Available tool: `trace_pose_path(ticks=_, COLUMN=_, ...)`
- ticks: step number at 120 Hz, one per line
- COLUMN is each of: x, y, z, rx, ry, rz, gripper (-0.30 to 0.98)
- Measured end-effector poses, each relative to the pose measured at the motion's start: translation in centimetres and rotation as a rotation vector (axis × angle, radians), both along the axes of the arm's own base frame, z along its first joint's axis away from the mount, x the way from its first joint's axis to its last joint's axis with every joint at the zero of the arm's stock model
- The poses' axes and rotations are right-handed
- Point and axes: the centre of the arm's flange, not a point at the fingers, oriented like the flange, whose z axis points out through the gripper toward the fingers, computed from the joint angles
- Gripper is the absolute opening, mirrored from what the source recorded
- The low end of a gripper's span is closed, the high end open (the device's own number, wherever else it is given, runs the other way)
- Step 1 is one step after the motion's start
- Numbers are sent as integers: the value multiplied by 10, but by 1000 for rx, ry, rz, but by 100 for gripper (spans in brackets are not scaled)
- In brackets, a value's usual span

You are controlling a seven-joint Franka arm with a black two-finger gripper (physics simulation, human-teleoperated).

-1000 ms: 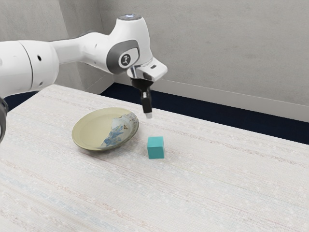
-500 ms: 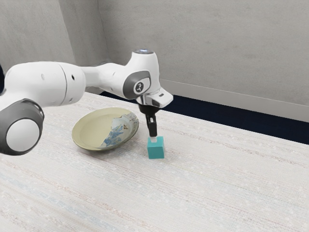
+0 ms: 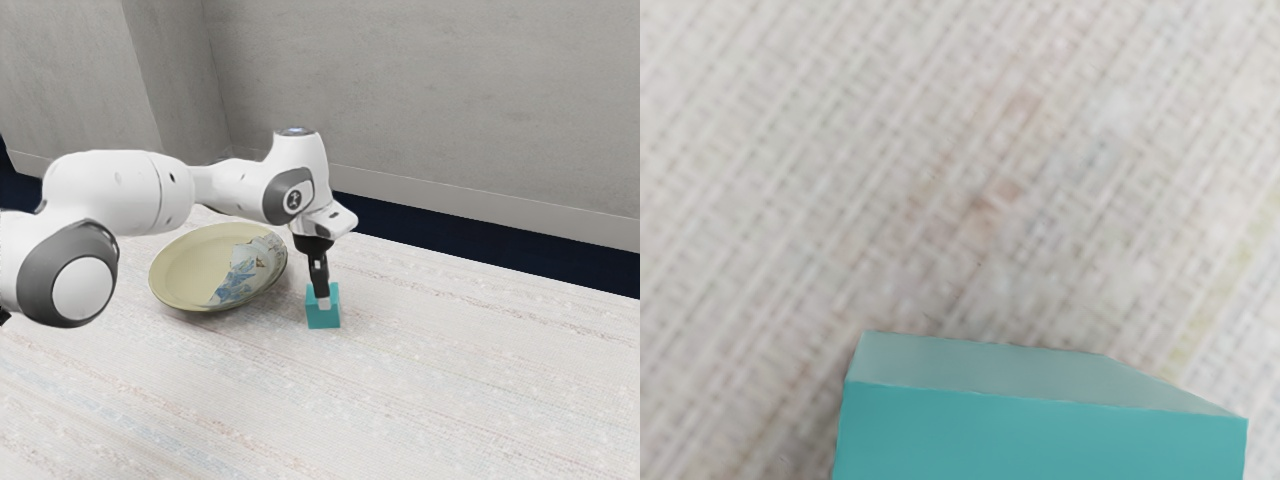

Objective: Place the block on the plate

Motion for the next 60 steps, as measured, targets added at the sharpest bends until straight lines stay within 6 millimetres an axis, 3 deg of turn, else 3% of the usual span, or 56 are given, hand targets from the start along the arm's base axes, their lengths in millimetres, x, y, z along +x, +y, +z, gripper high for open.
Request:
trace_pose_path(ticks=16, x=-1, y=1, z=-10, rx=-2, ry=9, rz=-25, gripper=68)
trace_pose_path(ticks=40, x=-2, y=-1, z=-12, rx=-3, ry=8, rz=-55, gripper=47)
trace_pose_path(ticks=60, x=-3, y=-1, z=-16, rx=-3, ry=9, rz=-69, gripper=39)
